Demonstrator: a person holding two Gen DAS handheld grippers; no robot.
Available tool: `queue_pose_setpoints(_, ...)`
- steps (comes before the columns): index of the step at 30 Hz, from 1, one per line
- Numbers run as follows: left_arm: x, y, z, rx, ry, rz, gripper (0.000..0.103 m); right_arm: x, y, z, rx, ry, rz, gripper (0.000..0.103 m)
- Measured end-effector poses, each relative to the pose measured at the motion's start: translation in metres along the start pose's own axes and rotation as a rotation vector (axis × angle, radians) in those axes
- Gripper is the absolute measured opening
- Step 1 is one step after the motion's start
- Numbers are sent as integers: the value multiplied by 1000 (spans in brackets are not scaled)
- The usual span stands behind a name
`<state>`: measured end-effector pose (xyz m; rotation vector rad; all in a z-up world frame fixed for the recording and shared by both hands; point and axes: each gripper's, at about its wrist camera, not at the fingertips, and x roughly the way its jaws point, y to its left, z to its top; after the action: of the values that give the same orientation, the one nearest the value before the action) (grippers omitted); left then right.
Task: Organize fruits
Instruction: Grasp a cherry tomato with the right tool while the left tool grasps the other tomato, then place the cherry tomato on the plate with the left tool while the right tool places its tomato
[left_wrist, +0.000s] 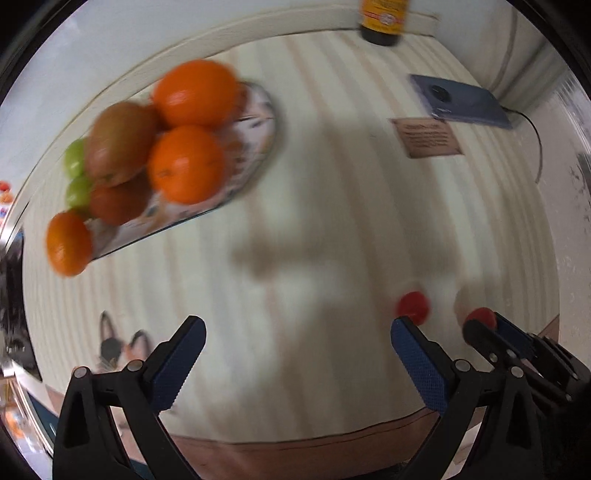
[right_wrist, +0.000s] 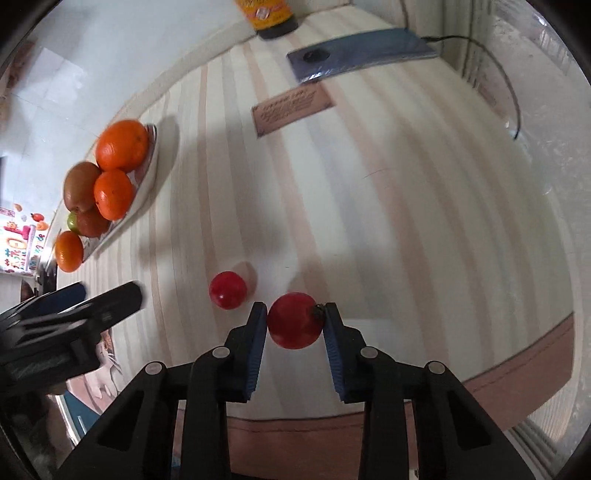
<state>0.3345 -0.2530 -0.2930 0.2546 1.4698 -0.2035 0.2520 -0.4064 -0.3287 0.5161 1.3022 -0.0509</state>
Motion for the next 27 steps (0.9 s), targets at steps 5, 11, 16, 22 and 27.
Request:
queue_pose_setpoints(5,19,-41,3,79,48,-48,80,-20,-22,0,40,-30,-7,34)
queue_pose_setpoints(11,31,-71,-1,126,83,-75,76,-27,-52,-3,89,-33,-18,34)
queue_pose_setpoints(16,35,-88,-4,160,100,-93,54,-30,-67,-5,125,-35,-16,34)
queue_pose_setpoints(22,29,-100,-4,176,92,-106,28,-33,-74,-7,130,-37,-17,34)
queue_pose_setpoints(27,26,-93,-12,168,88,-122,23,-37,-74,-5,123,-50,-16,34)
